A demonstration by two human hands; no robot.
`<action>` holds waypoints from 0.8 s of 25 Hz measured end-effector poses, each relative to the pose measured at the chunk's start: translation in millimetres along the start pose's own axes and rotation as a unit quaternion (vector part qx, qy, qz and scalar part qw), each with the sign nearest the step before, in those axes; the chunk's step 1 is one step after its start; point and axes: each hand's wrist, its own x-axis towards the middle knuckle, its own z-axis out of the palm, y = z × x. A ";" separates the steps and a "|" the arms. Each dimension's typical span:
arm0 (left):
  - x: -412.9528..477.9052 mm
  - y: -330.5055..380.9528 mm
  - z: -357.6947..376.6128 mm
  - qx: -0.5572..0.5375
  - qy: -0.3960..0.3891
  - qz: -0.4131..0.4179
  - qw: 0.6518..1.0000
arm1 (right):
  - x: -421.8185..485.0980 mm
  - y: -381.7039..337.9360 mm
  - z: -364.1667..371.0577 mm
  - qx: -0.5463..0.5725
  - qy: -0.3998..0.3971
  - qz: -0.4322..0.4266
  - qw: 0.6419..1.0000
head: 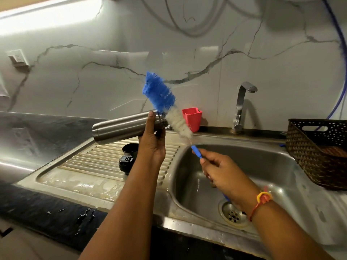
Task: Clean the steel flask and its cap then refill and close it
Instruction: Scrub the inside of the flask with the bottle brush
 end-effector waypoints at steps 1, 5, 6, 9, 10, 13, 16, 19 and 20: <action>1.7 -1.0 -0.6 0.002 0.003 -0.003 1.000 | 0.3 1.1 2.9 -0.029 -0.004 -0.002 1.000; 15.2 4.6 -7.6 -0.054 0.021 -0.006 0.998 | -1.6 5.6 -1.9 -0.102 -0.015 -0.011 0.995; 17.9 5.2 -9.7 -0.074 0.024 -0.011 0.997 | -2.4 6.3 -2.6 -0.107 -0.015 -0.013 0.994; 13.5 -2.2 -6.4 -0.085 0.008 -0.045 0.995 | 0.5 6.1 4.0 -0.105 -0.004 -0.028 0.994; 9.6 -3.9 -3.8 -0.079 0.006 -0.051 0.996 | 2.9 5.2 6.0 -0.097 0.004 -0.030 0.995; -0.1 3.6 1.9 -0.039 0.015 -0.028 0.999 | 5.1 4.5 -2.4 -0.066 0.039 -0.028 0.997; -10.7 17.6 6.4 0.016 0.014 -0.018 1.000 | 7.4 12.0 -18.1 -0.005 0.093 0.004 0.996; -16.4 36.9 13.0 0.096 0.010 -0.030 0.995 | 10.1 15.4 -19.3 0.014 0.092 0.036 0.995; -15.7 47.7 12.3 0.129 0.013 -0.025 0.991 | 9.6 15.1 -16.7 0.015 0.082 0.038 0.996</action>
